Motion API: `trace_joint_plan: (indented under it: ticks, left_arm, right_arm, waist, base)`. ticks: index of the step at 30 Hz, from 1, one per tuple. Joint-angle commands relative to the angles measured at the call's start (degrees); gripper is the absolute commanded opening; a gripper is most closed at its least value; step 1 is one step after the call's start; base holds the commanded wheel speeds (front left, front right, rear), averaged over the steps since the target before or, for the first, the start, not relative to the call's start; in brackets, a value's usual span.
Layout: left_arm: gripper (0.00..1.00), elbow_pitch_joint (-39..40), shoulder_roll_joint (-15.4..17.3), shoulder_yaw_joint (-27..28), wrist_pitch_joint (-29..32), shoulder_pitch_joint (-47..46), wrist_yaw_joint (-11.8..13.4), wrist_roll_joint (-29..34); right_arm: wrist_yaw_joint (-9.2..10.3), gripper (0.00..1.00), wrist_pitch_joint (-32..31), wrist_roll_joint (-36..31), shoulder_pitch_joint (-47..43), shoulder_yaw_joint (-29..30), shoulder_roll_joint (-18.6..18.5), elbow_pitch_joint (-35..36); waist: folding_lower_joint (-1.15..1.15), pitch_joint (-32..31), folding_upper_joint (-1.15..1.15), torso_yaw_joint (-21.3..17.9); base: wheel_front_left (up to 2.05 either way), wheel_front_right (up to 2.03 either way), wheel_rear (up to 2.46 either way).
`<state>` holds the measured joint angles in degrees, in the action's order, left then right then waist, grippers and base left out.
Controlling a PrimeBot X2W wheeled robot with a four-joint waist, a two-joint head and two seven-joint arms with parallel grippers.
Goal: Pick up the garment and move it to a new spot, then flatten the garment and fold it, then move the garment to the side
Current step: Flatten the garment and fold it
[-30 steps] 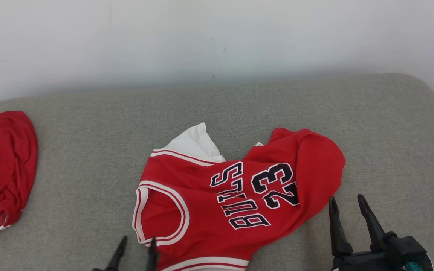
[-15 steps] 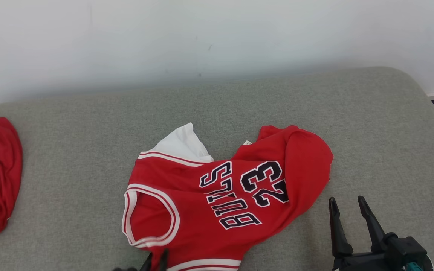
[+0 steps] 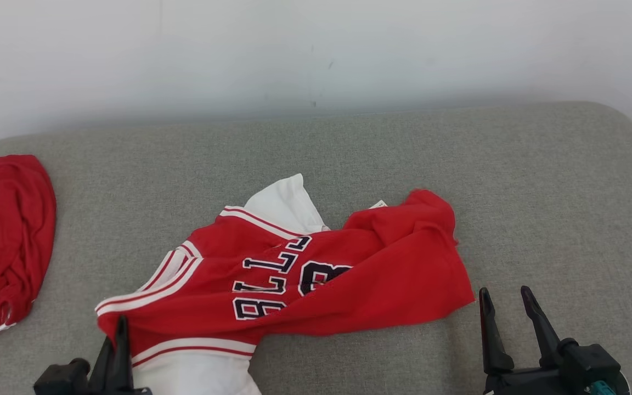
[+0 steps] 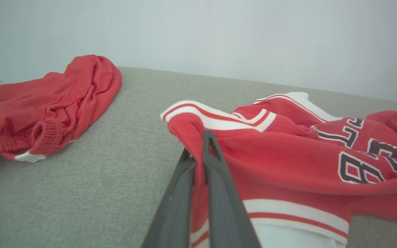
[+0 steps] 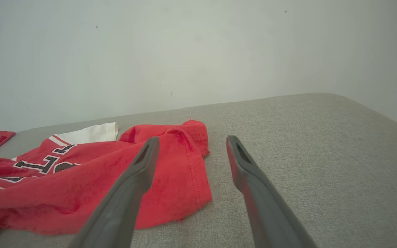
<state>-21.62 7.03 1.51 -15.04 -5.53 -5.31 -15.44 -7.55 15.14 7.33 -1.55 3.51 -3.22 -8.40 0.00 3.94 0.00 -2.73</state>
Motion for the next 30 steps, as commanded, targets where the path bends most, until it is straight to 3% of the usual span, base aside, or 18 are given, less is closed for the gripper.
trace_joint_plan:
  ticks: [1,2,3,4,5,20,30]
  left_arm:
    - [0.00,-0.6,0.2,0.3,-0.2,0.8,-0.1,0.9]
    - [0.00,-1.1,0.3,0.6,-0.2,0.8,-0.3,1.0]
    - [0.19,-1.4,0.2,0.8,-0.2,0.7,-0.5,1.0]
    - [0.91,-1.5,0.0,1.2,-0.2,0.8,-0.6,1.2]
    - [1.00,-1.3,-0.3,1.7,-0.2,0.9,-0.5,1.3]
    - [1.00,15.1,-3.2,4.8,-0.2,5.0,-0.2,9.6]
    - [1.00,15.0,-3.0,2.4,-0.2,7.1,-1.1,12.5]
  right_arm:
    - [0.13,1.00,0.0,0.2,0.3,0.0,0.2,-0.2]
    - [0.13,1.00,0.0,0.2,0.3,0.0,0.2,-0.4]
    - [0.13,1.00,0.0,0.3,0.4,0.0,0.2,-0.5]
    - [0.13,1.00,0.0,0.3,0.3,0.1,0.2,-0.7]
    - [0.13,1.00,0.0,0.3,0.3,0.2,0.2,-0.8]
    - [0.13,1.00,0.0,0.6,-0.2,1.3,0.4,-1.0]
    - [0.13,1.00,0.0,0.4,-0.1,1.1,0.3,-2.8]
  waist:
    - [0.00,0.0,0.00,0.0]
    - [0.00,-0.1,0.00,0.0]
    - [0.00,-0.1,0.00,0.0]
    - [0.00,-0.2,0.00,0.0]
    - [0.00,-0.3,0.00,0.0]
    - [0.00,-1.5,0.00,1.9]
    - [0.00,-1.4,0.00,1.7]
  base:
    - [0.00,0.00,0.00]
    - [0.00,0.00,0.00]
    - [0.00,0.00,0.00]
    - [0.00,0.00,0.00]
    - [0.00,0.00,0.00]
    - [0.00,0.00,0.00]
    - [0.00,0.00,0.00]
